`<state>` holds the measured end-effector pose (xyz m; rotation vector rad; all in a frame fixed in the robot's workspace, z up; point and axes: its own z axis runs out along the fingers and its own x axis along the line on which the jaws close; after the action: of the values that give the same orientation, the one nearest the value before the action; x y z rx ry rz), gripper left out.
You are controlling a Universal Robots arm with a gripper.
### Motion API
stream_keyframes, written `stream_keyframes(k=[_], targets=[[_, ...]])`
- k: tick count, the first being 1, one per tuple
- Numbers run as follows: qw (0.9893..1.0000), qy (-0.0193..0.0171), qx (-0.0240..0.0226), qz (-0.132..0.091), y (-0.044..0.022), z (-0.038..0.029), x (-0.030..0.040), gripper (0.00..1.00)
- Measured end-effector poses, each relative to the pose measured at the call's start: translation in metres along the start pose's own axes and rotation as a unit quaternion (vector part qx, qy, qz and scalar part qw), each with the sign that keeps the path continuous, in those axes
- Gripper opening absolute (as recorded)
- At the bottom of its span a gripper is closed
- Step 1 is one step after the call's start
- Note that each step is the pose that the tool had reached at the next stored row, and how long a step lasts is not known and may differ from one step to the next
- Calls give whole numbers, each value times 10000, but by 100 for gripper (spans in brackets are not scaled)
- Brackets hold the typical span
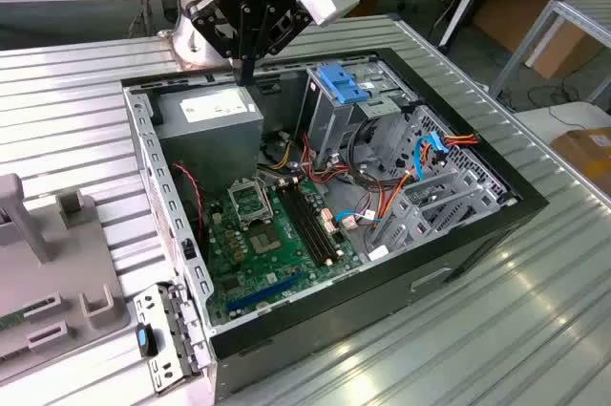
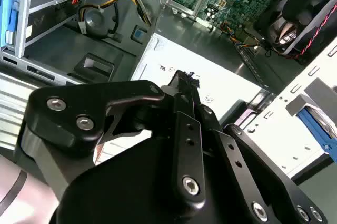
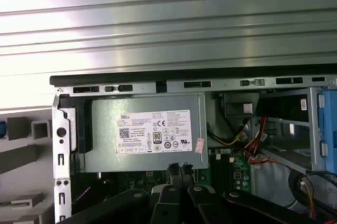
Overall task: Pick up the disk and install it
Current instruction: 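Reach for the disk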
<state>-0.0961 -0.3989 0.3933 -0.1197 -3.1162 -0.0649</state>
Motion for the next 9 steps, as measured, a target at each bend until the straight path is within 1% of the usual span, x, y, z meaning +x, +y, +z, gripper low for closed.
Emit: stream_keyframes(k=[9], targets=[[10000,11,1,1,1,0,-12,11]])
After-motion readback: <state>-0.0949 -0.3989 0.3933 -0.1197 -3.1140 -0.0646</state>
